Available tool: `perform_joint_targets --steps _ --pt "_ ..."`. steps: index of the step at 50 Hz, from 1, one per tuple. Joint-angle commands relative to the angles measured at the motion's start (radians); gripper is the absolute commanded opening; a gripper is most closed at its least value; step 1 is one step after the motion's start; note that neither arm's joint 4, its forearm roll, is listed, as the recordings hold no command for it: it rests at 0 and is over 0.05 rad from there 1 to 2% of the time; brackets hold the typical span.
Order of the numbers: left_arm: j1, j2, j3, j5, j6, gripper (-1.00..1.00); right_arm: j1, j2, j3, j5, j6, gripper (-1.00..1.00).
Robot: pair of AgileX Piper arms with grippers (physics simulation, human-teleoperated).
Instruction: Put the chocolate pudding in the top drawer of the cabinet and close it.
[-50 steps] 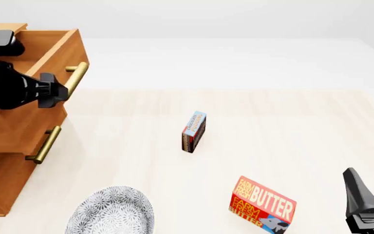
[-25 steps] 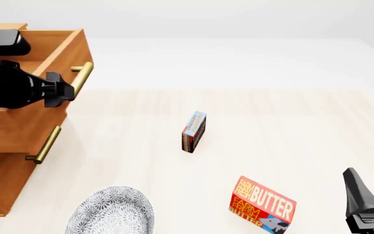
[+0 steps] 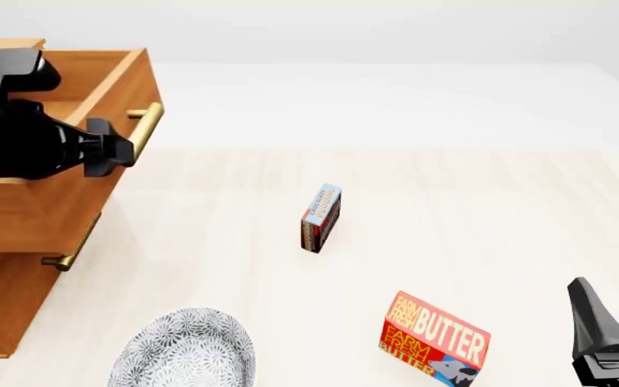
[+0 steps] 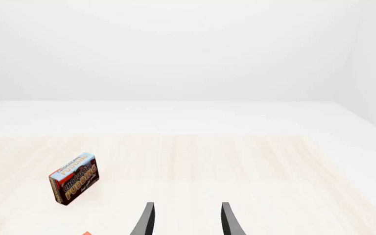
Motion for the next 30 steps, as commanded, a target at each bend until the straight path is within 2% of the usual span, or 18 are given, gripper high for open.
perform_joint_targets --steps 1,30 --pt "-0.027 0.023 0.01 -0.017 0.005 1.0 0.0 0.0 0.0 0.0 0.0 1.0" --pt "-0.085 0.066 -0.011 -0.056 -0.012 1.0 0.0 0.0 0.0 0.0 0.0 1.0"
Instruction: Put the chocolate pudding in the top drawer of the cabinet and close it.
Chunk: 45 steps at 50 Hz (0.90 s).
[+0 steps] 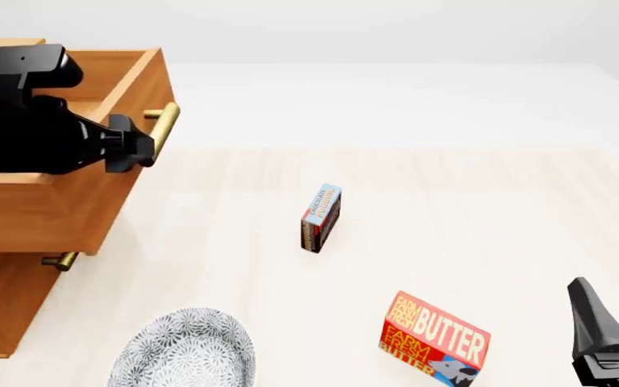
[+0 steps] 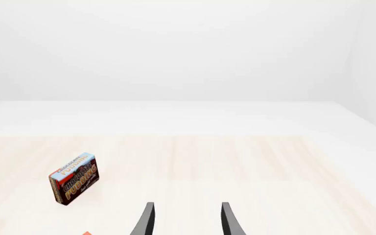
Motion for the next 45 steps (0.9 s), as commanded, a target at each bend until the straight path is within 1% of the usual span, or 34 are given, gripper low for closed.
perform_joint_targets --steps 1,5,11,17,35,45 --pt "-0.027 0.039 -0.004 -0.017 0.005 1.0 0.0 0.0 0.0 0.0 0.0 1.0" --pt "-0.033 0.05 -0.019 -0.015 0.007 1.0 0.0 0.0 0.0 0.0 0.0 1.0" --pt "-0.053 0.055 -0.012 -0.023 0.0 1.0 0.0 0.0 0.0 0.0 0.0 1.0" --pt "-0.059 0.058 -0.029 -0.021 0.008 1.0 0.0 0.0 0.0 0.0 0.0 1.0" --pt "-0.087 0.072 -0.029 -0.045 -0.001 1.0 0.0 0.0 0.0 0.0 0.0 1.0" --pt "-0.115 0.062 -0.012 -0.068 -0.018 1.0 0.0 0.0 0.0 0.0 0.0 1.0"
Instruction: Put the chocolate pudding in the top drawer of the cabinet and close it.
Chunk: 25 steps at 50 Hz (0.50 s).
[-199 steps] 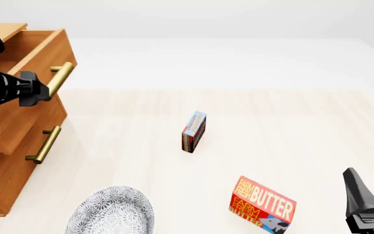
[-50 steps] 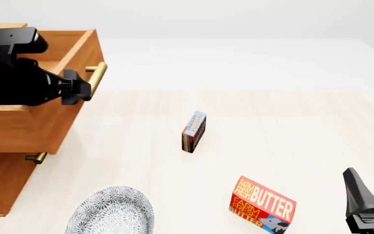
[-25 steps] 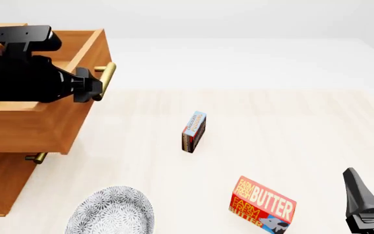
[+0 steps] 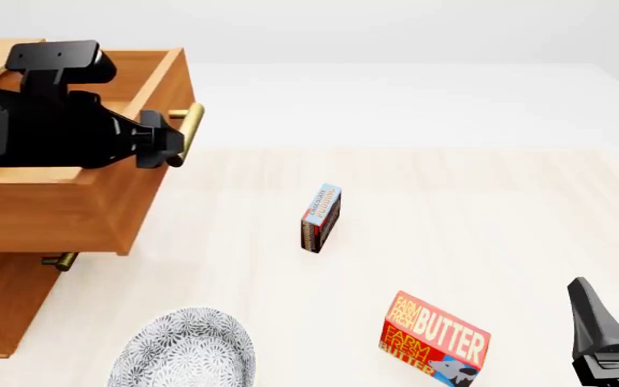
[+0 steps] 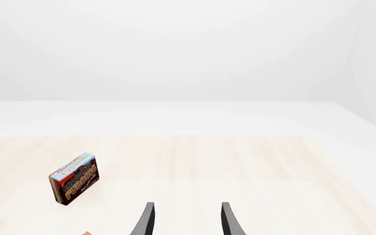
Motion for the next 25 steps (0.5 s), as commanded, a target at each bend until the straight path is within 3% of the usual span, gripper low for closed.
perform_joint_targets --steps 1,25 --pt "-0.028 0.016 0.007 -0.023 0.006 1.0 0.0 0.0 0.0 0.0 0.0 1.0" --pt "-0.071 0.026 -0.002 -0.045 -0.001 1.0 0.0 0.0 0.0 0.0 0.0 1.0"
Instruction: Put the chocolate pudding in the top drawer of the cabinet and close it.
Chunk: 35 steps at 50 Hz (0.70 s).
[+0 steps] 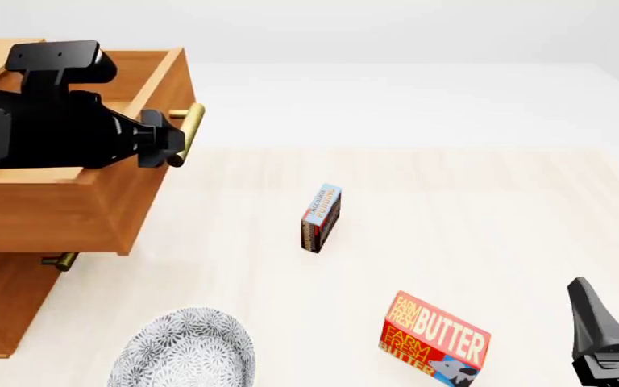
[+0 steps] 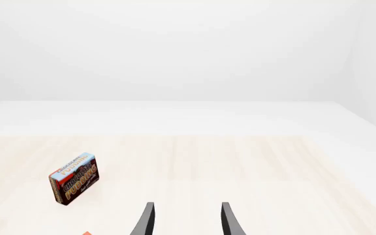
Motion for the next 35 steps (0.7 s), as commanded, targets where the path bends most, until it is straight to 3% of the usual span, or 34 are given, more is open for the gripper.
perform_joint_targets --steps 1,29,35 --pt "-0.061 0.029 -0.012 -0.025 0.036 1.0 0.0 0.0 0.0 0.0 0.0 1.0" --pt "-0.114 -0.052 -0.124 0.015 0.09 1.0 0.001 0.002 0.0 -0.001 0.0 1.0" --pt "-0.102 -0.087 -0.135 0.033 0.134 1.0 0.001 0.001 0.0 -0.001 0.0 1.0"
